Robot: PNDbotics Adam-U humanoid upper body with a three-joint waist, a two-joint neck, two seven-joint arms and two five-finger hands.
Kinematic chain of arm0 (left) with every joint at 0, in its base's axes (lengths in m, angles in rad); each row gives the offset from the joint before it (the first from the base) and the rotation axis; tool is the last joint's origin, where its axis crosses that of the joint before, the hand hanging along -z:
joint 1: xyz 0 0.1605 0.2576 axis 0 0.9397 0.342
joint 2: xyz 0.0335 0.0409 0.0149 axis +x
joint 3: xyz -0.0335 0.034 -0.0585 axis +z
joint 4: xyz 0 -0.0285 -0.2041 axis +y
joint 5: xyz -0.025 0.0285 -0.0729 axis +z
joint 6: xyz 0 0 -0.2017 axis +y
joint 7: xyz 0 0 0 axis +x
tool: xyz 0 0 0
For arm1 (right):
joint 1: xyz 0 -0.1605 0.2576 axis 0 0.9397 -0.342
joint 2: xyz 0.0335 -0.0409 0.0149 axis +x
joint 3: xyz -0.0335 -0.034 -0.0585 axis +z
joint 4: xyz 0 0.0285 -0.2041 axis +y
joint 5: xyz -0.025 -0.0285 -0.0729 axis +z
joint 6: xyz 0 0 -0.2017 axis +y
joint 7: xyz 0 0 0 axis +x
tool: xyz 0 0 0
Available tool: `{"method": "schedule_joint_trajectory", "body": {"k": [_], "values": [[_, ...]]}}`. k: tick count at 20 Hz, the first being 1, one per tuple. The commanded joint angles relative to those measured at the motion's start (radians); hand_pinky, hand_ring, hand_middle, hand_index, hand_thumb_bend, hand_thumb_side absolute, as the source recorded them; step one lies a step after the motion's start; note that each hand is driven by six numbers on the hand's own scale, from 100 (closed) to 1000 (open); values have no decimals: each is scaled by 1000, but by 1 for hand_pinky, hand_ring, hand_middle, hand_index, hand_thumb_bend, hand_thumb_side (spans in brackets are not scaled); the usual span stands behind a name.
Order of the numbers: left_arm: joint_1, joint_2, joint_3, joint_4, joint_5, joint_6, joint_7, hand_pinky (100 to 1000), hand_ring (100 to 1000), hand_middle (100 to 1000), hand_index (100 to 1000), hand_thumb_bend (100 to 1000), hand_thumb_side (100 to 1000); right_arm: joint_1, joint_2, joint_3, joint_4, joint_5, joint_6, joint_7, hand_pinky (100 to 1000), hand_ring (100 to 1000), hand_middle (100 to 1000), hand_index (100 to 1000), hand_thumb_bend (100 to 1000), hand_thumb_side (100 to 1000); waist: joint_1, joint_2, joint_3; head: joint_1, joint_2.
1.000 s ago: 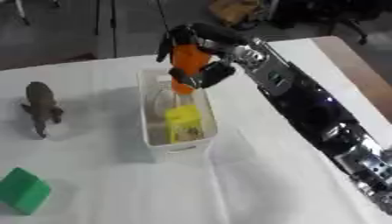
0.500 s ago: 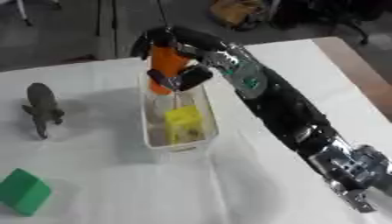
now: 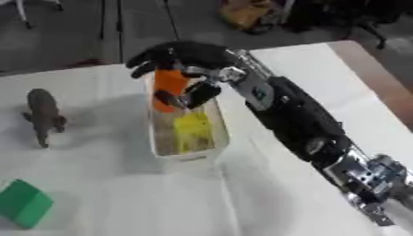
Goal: Pick up objects on the table and place them in the box.
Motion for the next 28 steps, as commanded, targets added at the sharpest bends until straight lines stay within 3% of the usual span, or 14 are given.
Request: {"method": "schedule_joint_trajectory", "body": {"k": [1, 6, 7, 8, 13, 18, 21, 22, 28], "values": [[-9, 10, 7, -14, 1, -1, -3, 652, 719, 694, 779, 192, 1000, -12, -31, -5, -7, 27, -16, 20, 1000, 959, 963, 933, 218, 730, 1, -26, -2, 0, -7], [-8, 11, 7, -14, 0, -1, -2, 652, 719, 694, 779, 192, 1000, -7, -36, -12, -6, 40, -17, 28, 1000, 962, 963, 935, 217, 736, 1, -28, -1, 0, -8], [-9, 11, 8, -14, 0, -1, -2, 653, 719, 695, 779, 192, 1000, -7, -36, -13, -7, 41, -17, 27, 1000, 962, 964, 938, 185, 789, 1, -29, -1, 0, -9], [-9, 11, 8, -14, 0, -1, -2, 653, 719, 695, 779, 193, 1000, -7, -39, -13, -10, 39, -17, 25, 1000, 961, 962, 939, 212, 727, 1, -31, -1, 0, -10], [-8, 11, 9, -14, -1, -1, -1, 652, 720, 695, 779, 198, 1000, -3, -56, -20, -33, 11, -17, 15, 1000, 953, 956, 941, 226, 683, 3, -37, -7, 3, -9], [-2, 15, 16, -12, -5, -1, 6, 654, 722, 696, 779, 202, 1000, 34, -124, -60, -133, -119, -7, -36, 1000, 946, 951, 942, 284, 614, 2, -53, -34, 21, -1], [-2, 16, 18, -12, -8, -1, 11, 655, 722, 696, 778, 202, 1000, 68, -163, -87, -220, -187, 26, -58, 1000, 946, 951, 942, 295, 608, 1, -57, -44, 27, 2], [-1, 16, 20, -12, -10, -1, 14, 662, 724, 696, 778, 206, 1000, 91, -180, -109, -252, -209, 39, -77, 1000, 945, 948, 942, 379, 555, 1, -61, -56, 39, 5], [-4, 22, 33, -11, -25, 3, 31, 669, 726, 698, 779, 212, 1000, 270, -240, -229, -416, -276, 142, -190, 968, 904, 911, 927, 401, 501, 1, -68, -87, 76, 15]]}}
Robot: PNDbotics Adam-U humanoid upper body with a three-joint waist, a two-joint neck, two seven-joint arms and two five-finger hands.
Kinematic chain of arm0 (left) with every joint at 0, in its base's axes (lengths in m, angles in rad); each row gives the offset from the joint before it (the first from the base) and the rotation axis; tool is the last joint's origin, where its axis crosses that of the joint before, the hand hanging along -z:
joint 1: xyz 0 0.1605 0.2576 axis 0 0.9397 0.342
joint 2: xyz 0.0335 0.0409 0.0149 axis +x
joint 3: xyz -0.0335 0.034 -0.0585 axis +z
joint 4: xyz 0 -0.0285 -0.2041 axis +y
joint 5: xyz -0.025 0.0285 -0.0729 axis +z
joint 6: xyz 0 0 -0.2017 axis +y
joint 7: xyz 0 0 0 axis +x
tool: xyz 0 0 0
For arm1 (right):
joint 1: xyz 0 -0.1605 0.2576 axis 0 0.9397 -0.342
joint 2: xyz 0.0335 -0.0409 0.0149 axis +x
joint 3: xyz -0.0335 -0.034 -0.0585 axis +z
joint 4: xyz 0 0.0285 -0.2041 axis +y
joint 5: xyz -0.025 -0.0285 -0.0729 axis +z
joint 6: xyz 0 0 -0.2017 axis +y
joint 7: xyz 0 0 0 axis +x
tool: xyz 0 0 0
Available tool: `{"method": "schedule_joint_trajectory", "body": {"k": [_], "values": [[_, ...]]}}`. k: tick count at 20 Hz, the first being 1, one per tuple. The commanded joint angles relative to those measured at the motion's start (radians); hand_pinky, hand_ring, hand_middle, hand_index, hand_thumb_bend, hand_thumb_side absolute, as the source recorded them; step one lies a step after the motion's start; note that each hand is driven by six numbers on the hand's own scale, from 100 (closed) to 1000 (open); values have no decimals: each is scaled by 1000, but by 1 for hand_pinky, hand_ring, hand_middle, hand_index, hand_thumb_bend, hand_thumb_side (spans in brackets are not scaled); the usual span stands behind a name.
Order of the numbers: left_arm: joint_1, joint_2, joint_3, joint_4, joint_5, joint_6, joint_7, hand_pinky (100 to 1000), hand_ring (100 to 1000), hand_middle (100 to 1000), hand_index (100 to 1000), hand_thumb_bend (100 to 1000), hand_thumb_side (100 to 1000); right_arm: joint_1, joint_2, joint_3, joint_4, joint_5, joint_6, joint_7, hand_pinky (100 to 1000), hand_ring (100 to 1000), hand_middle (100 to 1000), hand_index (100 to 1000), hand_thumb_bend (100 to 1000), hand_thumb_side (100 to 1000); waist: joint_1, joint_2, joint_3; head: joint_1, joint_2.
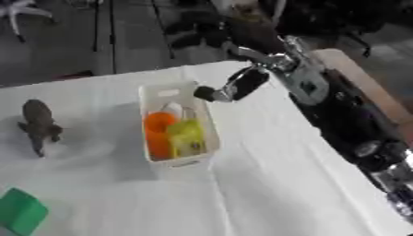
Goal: Pick up objects on the table and place them in the box.
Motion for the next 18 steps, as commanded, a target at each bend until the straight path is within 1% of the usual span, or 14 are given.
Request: {"method": "schedule_joint_trajectory", "body": {"k": [1, 2, 3, 4, 5, 6, 7, 8, 9, 10, 13, 15, 17, 18], "values": [[-11, 21, 17, -11, -12, 1, 12, 669, 726, 699, 779, 212, 1000, 42, -50, -61, -72, -34, 48, -47, 962, 901, 908, 926, 400, 498, 1, -21, -7, 21, 8], [-13, 21, 20, -12, -16, -1, 15, 667, 727, 700, 780, 213, 1000, 68, -48, -74, -79, -42, 63, -58, 900, 883, 896, 921, 392, 477, 2, -22, -11, 30, 9], [-14, 22, 22, -12, -18, 0, 18, 667, 727, 700, 780, 213, 1000, 90, -47, -86, -87, -51, 73, -67, 900, 883, 896, 921, 392, 477, 3, -22, -15, 37, 9], [-15, 22, 25, -11, -20, 0, 20, 664, 728, 702, 781, 213, 1000, 113, -41, -100, -91, -61, 86, -75, 845, 867, 884, 916, 365, 461, 4, -22, -21, 47, 12], [-15, 23, 27, -11, -21, 1, 23, 664, 728, 702, 781, 213, 1000, 131, -37, -111, -97, -71, 97, -80, 845, 867, 884, 916, 365, 461, 5, -22, -25, 53, 14], [-16, 23, 30, -11, -22, 0, 25, 662, 730, 705, 785, 215, 1000, 153, -27, -124, -98, -89, 114, -84, 770, 833, 862, 908, 276, 461, 7, -21, -32, 65, 18], [-17, 23, 32, -11, -23, 0, 27, 662, 730, 705, 785, 215, 1000, 172, -19, -136, -101, -112, 128, -84, 770, 833, 862, 908, 276, 461, 8, -21, -37, 73, 21], [-18, 23, 34, -12, -24, -1, 29, 662, 732, 707, 790, 215, 1000, 191, -10, -152, -93, -131, 156, -84, 725, 800, 838, 900, 195, 486, 9, -19, -44, 83, 26], [-20, 23, 36, -13, -25, -1, 30, 662, 732, 707, 790, 215, 1000, 207, 0, -160, -100, -163, 166, -79, 725, 800, 838, 900, 195, 486, 10, -18, -49, 90, 30], [-20, 22, 37, -13, -26, -2, 31, 661, 734, 710, 795, 216, 1000, 222, 10, -167, -105, -195, 175, -70, 694, 777, 819, 895, 115, 516, 10, -17, -54, 98, 35], [-22, 18, 39, -14, -28, -3, 34, 660, 735, 711, 797, 216, 1000, 256, 40, -191, -116, -297, 195, -25, 683, 768, 815, 894, 100, 526, 10, -14, -62, 117, 50], [-22, 16, 40, -15, -30, -4, 35, 660, 737, 715, 803, 217, 1000, 275, 65, -210, -120, -353, 209, 0, 656, 747, 794, 886, 100, 548, 11, -12, -66, 140, 64], [-22, 15, 41, -15, -32, -4, 35, 660, 737, 715, 804, 217, 1000, 291, 83, -226, -128, -399, 224, 21, 651, 744, 790, 884, 100, 556, 11, -12, -65, 157, 74], [-22, 14, 41, -16, -33, -4, 35, 660, 740, 718, 806, 219, 1000, 296, 90, -230, -131, -416, 231, 31, 639, 735, 781, 882, 100, 578, 11, -13, -65, 163, 78]]}}
